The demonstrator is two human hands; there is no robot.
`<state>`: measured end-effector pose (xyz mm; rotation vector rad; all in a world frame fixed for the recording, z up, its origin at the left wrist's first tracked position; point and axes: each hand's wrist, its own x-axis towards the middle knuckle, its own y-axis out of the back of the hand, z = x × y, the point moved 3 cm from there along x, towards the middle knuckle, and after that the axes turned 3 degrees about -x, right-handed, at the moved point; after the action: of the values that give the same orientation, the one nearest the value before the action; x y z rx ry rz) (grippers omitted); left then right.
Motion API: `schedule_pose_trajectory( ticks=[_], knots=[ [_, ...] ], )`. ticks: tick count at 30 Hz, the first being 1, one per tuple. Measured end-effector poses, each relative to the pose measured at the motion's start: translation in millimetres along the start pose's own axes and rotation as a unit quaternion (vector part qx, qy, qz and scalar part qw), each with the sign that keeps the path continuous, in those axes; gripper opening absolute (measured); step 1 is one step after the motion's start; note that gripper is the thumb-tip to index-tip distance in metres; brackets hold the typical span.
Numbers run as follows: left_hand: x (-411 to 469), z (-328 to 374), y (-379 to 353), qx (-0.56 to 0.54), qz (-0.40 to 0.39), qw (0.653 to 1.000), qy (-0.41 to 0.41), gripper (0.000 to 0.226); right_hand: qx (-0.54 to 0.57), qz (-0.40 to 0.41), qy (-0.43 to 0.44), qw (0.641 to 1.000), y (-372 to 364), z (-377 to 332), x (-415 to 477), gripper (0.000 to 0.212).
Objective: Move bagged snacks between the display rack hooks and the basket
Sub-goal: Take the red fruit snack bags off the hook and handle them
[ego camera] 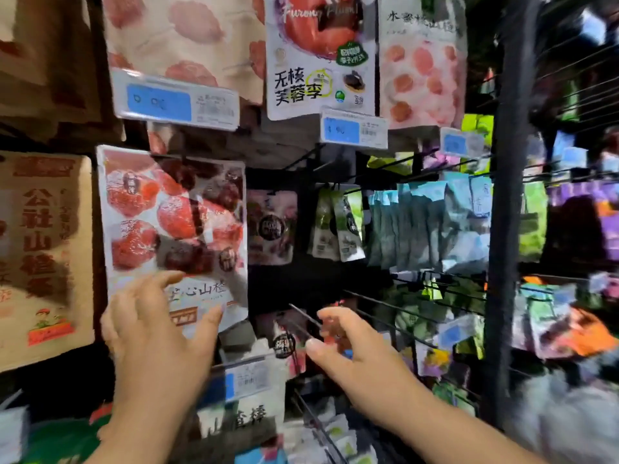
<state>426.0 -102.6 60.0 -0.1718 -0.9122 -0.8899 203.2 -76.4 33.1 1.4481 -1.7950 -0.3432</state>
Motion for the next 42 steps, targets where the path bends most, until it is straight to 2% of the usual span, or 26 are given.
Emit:
schedule_pose_trajectory(
  ticks=[3,6,9,12,14,17,21,24,26,29,32,34,36,39,42],
  knots=[
    [-20,27,-26,-0.029,-0.069,0.993,-0.089,0.040,-0.038,0.021,-0.018,0.999,35,28,-30,0.038],
    [-59,62,-69,-0.105,-0.181,0.966,-0.149,0.032,-0.088,0.051,-0.040,0.994,78,69,-70,0.028],
    [-124,93,-125,-0.135,-0.307,0.920,-0.203,0.025,-0.143,0.082,-0.110,0.980,128,112,-119,0.012],
    [-200,123,-178,-0.152,-0.412,0.863,-0.250,0.026,-0.183,0.116,-0.195,0.957,179,150,-173,0.011],
    [-244,140,-206,-0.168,-0.472,0.833,-0.235,0.030,-0.209,0.134,-0.243,0.938,207,171,-206,0.010],
    [-291,159,-233,-0.177,-0.512,0.804,-0.243,0.040,-0.263,0.148,-0.309,0.902,242,192,-253,0.015],
    [-325,179,-245,-0.219,-0.520,0.773,-0.290,0.053,-0.306,0.169,-0.380,0.856,277,207,-311,0.023],
    [-346,194,-248,-0.257,-0.548,0.712,-0.357,0.061,-0.362,0.191,-0.418,0.811,294,214,-348,0.031],
    [-361,202,-254,-0.276,-0.579,0.671,-0.371,0.065,-0.369,0.212,-0.445,0.788,298,220,-369,0.036],
    [-384,215,-264,-0.272,-0.603,0.634,-0.401,0.072,-0.359,0.213,-0.463,0.782,294,236,-389,0.039],
    [-400,228,-266,-0.245,-0.579,0.627,-0.459,0.063,-0.350,0.227,-0.446,0.792,291,242,-393,0.037],
    [-405,234,-260,-0.259,-0.522,0.645,-0.495,0.048,-0.348,0.240,-0.432,0.797,291,245,-395,0.036],
    [-408,236,-256,-0.287,-0.474,0.661,-0.505,0.046,-0.348,0.248,-0.426,0.797,290,246,-396,0.035],
    [-406,237,-254,-0.321,-0.452,0.669,-0.495,0.031,-0.350,0.248,-0.428,0.796,290,245,-398,0.034],
    [-398,236,-252,-0.365,-0.438,0.698,-0.434,0.028,-0.357,0.230,-0.420,0.802,289,240,-395,0.040]
  ],
)
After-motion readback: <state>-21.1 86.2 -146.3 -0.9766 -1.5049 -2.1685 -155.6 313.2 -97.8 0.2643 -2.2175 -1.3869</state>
